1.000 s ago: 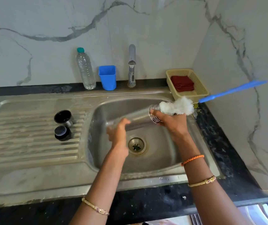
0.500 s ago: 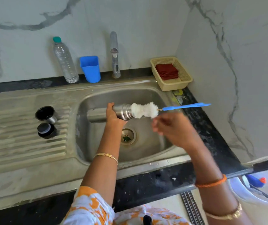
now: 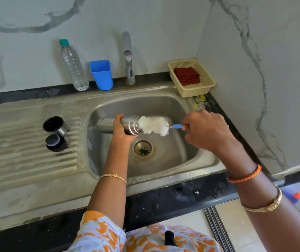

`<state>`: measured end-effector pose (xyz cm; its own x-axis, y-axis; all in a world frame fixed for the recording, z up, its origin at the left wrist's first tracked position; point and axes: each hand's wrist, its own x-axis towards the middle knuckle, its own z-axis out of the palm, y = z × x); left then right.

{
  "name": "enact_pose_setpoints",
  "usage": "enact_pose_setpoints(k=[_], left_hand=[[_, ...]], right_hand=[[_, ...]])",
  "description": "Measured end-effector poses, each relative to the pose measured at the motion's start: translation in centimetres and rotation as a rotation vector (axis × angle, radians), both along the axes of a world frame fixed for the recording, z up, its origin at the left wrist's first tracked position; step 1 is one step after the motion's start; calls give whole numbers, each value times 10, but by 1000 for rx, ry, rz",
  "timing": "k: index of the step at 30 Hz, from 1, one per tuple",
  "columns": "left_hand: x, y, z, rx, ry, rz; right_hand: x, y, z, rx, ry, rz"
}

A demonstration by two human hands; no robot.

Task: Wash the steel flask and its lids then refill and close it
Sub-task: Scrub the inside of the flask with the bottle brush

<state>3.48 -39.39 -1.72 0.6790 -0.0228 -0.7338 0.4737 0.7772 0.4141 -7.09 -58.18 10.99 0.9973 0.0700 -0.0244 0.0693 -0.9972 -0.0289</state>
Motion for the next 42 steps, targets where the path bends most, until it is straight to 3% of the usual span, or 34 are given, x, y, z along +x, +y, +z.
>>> enact_pose_setpoints(k=[3,7,9,11,14,17,19,20,23,24,25,30,35,42], left_hand=[[-2,9,-2,16,-33,7],[-1,18,-6,46,-101,44],[0,21,-6,67,-134,52],[5,25,-4,96,-146,41],[12,30,-2,142,-118,0],[11,26,-1,194,-81,-45],[11,24,-5,193,-78,-55],[11,24,-6,180,-84,-57],[9,18,-12,180,-96,-90],[5,10,-11,175,-110,-127],[1,2,-9,174,-118,-164],[-2,-16,3,150,-122,-182],[4,-7,6,165,-111,-169],[-6,-13,11,116,-104,-156]], right_hand=[[3,0,-13,190,181,-90],[15,-11,-33,812,596,-293],[15,-14,-42,974,655,-340],[9,-8,-53,802,473,-260],[-7,7,-74,189,-45,-91],[-17,18,-83,21,-342,17],[-10,15,-88,92,-261,12],[-5,13,-84,177,-110,-45],[16,9,-78,855,436,-291],[22,13,-79,1032,511,-359],[25,18,-82,1084,515,-384],[19,35,-97,576,130,-215],[1,20,-88,412,-3,-75],[6,25,-85,308,-47,-71]])
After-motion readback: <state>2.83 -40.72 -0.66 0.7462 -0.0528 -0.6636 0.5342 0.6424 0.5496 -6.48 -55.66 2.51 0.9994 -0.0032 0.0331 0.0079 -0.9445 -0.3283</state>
